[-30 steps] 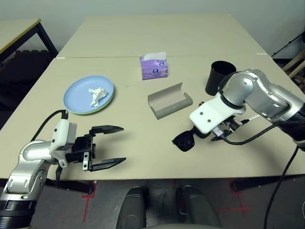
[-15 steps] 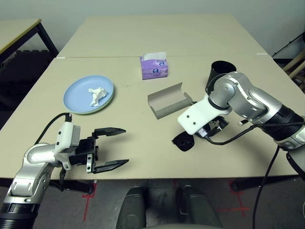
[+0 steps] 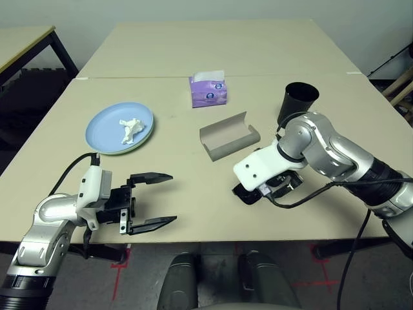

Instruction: Organize and tidy the items on the table.

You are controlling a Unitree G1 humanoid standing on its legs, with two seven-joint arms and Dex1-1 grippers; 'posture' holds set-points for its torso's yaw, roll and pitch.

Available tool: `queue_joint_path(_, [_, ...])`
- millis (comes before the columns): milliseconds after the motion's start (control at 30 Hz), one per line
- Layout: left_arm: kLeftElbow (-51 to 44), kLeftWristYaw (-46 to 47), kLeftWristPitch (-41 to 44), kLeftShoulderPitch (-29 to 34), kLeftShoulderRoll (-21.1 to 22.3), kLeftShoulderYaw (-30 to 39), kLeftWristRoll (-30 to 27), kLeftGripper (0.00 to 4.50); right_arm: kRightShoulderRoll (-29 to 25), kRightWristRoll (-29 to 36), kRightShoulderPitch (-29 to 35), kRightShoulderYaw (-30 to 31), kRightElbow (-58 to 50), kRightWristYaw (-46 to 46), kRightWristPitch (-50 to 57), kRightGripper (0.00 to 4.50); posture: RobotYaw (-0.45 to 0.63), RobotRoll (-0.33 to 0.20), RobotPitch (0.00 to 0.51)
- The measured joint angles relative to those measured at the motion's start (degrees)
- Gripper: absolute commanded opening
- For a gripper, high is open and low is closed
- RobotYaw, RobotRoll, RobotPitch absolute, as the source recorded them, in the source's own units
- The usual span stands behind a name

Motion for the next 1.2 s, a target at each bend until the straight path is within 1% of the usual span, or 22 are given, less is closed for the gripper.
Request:
queue_joint_path(433, [0.03, 0.05, -0.42, -1.28, -0.40, -0.16, 0.29, 4.48, -0.02, -2.83, 1.23, -1.30, -0.02, -3.52, -0.50, 4.50, 0.08, 0.000, 0.088])
queue_joint_path(900, [0.04, 0.10, -0.45, -1.29, -0.56, -0.27, 0.43, 4.48, 0.00, -3.42, 3.80, -1.52, -0.26, -4.79, -0.42, 4.50, 0.08, 0.000, 0.092])
queue_joint_path(1000, [0.04, 0.10, -0.47, -1.30, -0.56, -0.28, 0.44, 4.50, 0.05, -3.82, 3.85, -1.52, -0.26, -5.00, -0.40, 3.85, 0.08, 0.000, 0.094])
queue_joint_path(1033, [0.04, 0.10, -0.47, -1.30, -0.56, -0.29, 0.44, 4.50, 0.06, -3.83, 3.85, -1.52, -0.26, -5.09, -0.41, 3.52, 0.08, 0.000, 0.094])
queue_joint_path(1200, [0.04, 0.12, -0.47, -1.30, -0.57, -0.46, 0.44, 4.50, 0.45, -3.88, 3.87, -1.89, -0.26, -6.04, -0.56, 1.56, 0.08, 0.000, 0.093])
